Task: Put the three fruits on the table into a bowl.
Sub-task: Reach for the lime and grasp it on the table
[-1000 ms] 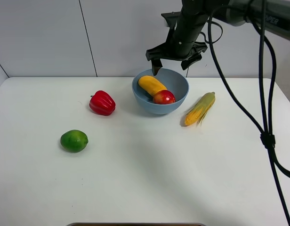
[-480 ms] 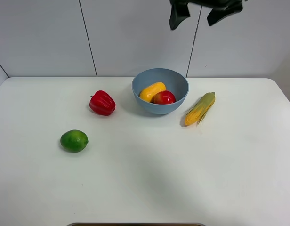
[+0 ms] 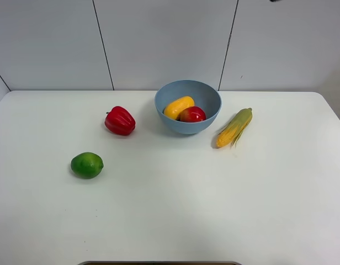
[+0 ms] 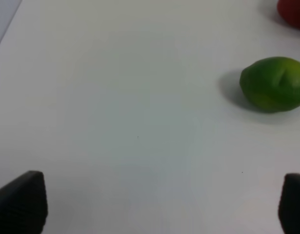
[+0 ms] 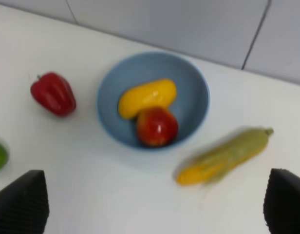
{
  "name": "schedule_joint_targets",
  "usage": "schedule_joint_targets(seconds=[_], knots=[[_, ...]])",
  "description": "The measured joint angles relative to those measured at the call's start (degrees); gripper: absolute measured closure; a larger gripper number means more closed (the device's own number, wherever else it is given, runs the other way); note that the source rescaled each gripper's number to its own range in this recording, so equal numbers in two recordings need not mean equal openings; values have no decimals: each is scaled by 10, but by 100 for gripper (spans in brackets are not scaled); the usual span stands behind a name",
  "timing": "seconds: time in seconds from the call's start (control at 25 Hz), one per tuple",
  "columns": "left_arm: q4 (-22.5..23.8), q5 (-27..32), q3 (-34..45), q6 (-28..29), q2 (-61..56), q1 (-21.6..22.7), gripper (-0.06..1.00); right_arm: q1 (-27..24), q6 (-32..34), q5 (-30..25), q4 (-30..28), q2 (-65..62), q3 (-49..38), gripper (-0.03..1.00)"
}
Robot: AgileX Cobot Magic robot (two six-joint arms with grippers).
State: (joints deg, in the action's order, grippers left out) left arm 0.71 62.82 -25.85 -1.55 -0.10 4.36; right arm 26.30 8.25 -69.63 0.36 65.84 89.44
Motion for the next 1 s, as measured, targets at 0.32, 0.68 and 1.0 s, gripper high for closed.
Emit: schedule_joint_targets(seconds=[0.32,0.68,1.0], knots=[[0,0,0,0,0,0,15,0,0,-5,-24,-248,-234,27],[0,0,0,0,0,0,15,-127,-2,-7,-49,-451,-441,27],[0,0,0,0,0,0,15,-247,-13,63,-50,-638,-563,27]])
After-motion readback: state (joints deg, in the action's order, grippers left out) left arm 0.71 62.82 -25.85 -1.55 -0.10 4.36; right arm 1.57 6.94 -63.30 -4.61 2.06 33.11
